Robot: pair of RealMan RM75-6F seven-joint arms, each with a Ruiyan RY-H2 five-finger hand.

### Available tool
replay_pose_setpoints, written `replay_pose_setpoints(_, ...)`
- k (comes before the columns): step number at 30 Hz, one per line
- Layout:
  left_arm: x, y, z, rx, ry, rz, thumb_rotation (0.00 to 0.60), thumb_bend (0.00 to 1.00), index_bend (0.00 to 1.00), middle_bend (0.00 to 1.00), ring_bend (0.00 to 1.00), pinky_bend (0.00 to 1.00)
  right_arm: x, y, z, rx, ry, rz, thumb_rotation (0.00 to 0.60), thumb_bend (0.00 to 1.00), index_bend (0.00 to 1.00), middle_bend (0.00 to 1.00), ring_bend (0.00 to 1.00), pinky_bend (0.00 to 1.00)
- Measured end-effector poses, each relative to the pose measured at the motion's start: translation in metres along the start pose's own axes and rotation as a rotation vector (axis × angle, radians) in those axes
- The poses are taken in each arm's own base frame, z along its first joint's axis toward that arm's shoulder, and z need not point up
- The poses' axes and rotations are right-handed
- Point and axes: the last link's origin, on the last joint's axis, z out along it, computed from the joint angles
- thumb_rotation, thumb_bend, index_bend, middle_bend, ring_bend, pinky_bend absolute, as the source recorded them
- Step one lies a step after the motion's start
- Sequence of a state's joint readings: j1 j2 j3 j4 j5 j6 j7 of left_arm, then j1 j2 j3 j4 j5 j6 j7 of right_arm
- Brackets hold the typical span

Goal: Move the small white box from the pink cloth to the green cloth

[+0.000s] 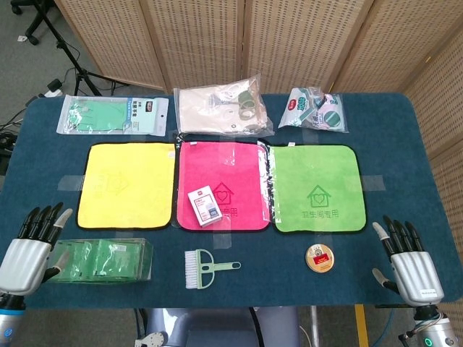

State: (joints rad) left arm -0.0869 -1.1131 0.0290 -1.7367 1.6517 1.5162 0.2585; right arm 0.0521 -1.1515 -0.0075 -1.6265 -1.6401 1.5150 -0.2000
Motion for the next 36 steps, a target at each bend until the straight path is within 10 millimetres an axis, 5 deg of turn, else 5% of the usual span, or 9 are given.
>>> replay_pose_setpoints(6, 0.0, -0.002, -0.001, 0.005, -0.002, -0.003, 0.6, 0.32, 0.0, 0.0, 0.0, 0.0, 0.001, -0.004, 0.004, 0.036, 0.019, -0.004, 0.6, 0.26, 0.0, 0.0, 0.0, 0.0)
replay_pose_setpoints(15, -0.007, -0.007, 0.009, 0.033, -0.033, -0.007, 0.6, 0.35, 0.0, 0.0, 0.0, 0.0, 0.008, -0.017, 0.04, 0.099, 0.043, -0.13, 0.6, 0.39, 0.0, 0.0, 0.0, 0.0)
replay_pose_setpoints(27, -0.011, -0.006, 0.017, 0.041, -0.045, -0.017, 0.6, 0.35, 0.0, 0.0, 0.0, 0.0, 0.029, -0.077, 0.125, 0.247, 0.063, -0.424, 0.6, 0.4, 0.0, 0.0, 0.0, 0.0)
replay_pose_setpoints(36, -0.012, -0.009, 0.019, 0.051, -0.052, -0.026, 0.6, 0.35, 0.0, 0.0, 0.0, 0.0, 0.032, -0.124, 0.156, 0.325, 0.078, -0.616, 0.6, 0.41, 0.01, 0.0, 0.0, 0.0)
